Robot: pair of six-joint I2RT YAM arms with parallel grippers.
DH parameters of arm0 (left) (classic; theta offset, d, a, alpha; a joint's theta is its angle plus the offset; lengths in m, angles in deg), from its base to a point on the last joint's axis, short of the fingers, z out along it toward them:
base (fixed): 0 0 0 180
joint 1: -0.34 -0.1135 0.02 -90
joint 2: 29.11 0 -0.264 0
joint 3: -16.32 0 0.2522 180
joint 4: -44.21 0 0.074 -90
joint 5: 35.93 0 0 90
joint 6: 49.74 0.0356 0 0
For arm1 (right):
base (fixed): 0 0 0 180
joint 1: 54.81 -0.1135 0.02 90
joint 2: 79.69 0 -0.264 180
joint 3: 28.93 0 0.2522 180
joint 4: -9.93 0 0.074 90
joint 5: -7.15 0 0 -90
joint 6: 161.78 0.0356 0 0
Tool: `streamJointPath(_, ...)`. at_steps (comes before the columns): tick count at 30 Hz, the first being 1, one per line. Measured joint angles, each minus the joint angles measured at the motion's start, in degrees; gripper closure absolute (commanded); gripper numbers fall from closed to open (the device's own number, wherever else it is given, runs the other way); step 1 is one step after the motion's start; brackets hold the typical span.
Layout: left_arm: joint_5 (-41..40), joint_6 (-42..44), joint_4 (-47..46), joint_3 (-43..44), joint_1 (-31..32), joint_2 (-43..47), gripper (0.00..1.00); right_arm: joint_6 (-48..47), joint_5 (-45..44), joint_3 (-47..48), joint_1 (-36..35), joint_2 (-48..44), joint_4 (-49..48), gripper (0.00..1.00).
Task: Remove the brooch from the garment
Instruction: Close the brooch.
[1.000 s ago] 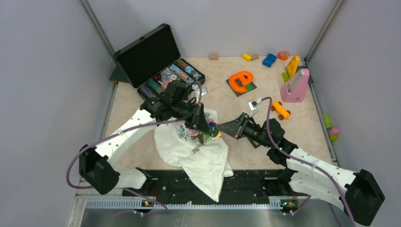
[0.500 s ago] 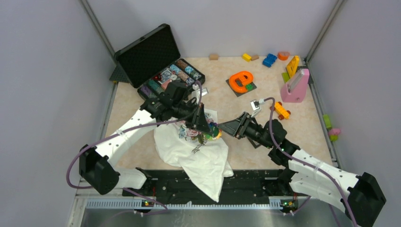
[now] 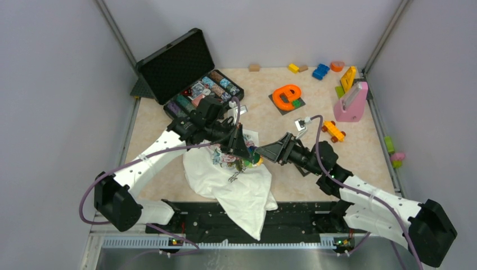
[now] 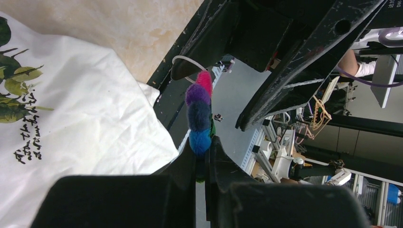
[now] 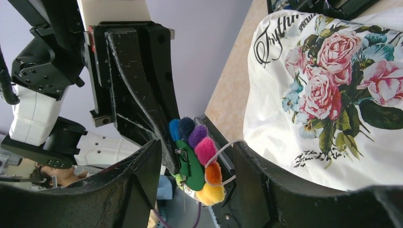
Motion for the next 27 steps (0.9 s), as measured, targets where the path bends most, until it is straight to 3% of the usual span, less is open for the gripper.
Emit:
streamJointPath(13, -0.1, 0.0, 0.0, -0.1, -0.1, 0.0, 1.00, -0.2, 0.9, 0.0, -0.2, 0.9, -0.1, 0.67)
streamJointPath(22, 0.2, 0.0, -0.2, -0.2, -0.1, 0.0, 1.00, -0.2, -0.1, 0.0, -0.3, -1.0, 1.1, 0.66)
streamJointPath(27, 0.2, 0.0, -0.2, -0.2, -0.1, 0.0, 1.00, -0.2, -0.8, 0.0, -0.3, -2.1, 1.7, 0.81)
